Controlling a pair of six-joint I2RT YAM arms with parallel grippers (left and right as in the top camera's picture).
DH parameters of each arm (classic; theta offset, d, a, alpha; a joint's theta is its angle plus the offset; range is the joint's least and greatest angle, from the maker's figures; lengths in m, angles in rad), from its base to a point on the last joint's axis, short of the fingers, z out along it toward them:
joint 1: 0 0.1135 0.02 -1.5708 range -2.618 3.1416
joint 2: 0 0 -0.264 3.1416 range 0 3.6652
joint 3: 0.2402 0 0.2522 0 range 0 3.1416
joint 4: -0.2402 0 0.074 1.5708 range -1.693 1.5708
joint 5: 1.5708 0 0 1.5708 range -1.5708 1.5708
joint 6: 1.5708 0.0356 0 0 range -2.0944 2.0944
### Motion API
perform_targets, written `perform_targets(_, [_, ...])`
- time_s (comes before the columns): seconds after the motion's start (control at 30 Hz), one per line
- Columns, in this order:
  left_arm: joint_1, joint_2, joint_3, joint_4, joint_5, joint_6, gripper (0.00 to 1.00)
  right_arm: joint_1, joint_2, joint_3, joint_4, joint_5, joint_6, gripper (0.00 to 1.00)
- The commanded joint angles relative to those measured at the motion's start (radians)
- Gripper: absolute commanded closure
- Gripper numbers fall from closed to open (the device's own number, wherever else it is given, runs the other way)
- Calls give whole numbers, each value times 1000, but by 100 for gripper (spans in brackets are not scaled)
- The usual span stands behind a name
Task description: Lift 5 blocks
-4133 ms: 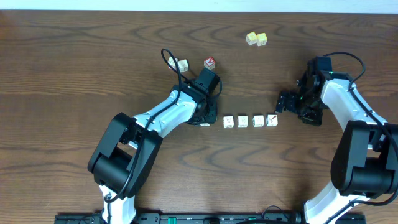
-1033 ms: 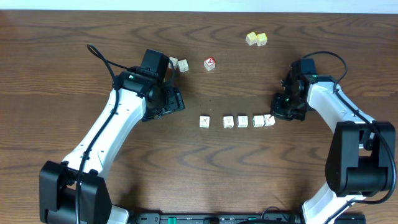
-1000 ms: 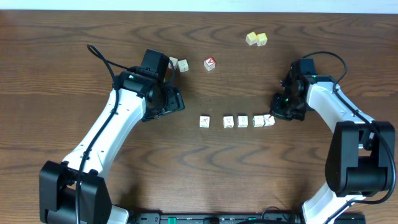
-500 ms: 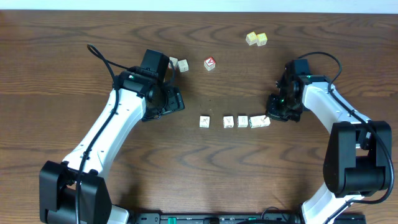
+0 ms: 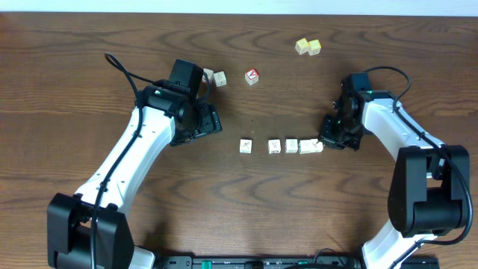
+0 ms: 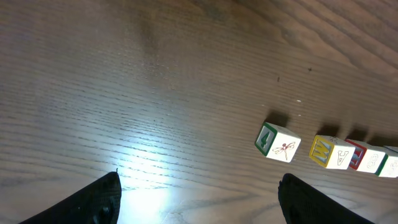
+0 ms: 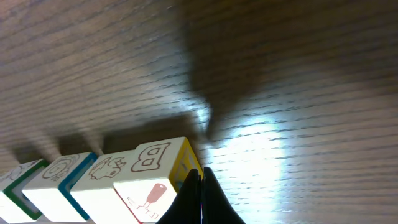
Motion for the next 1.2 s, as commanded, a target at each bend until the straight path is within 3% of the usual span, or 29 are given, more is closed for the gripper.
perform_targets(0.0, [3, 6, -3, -6, -16, -2, 19, 27, 3, -7, 2, -5, 36, 99])
perform_targets(1.17, [3, 6, -3, -6, -16, -2, 18, 113, 3, -7, 55, -9, 110, 99])
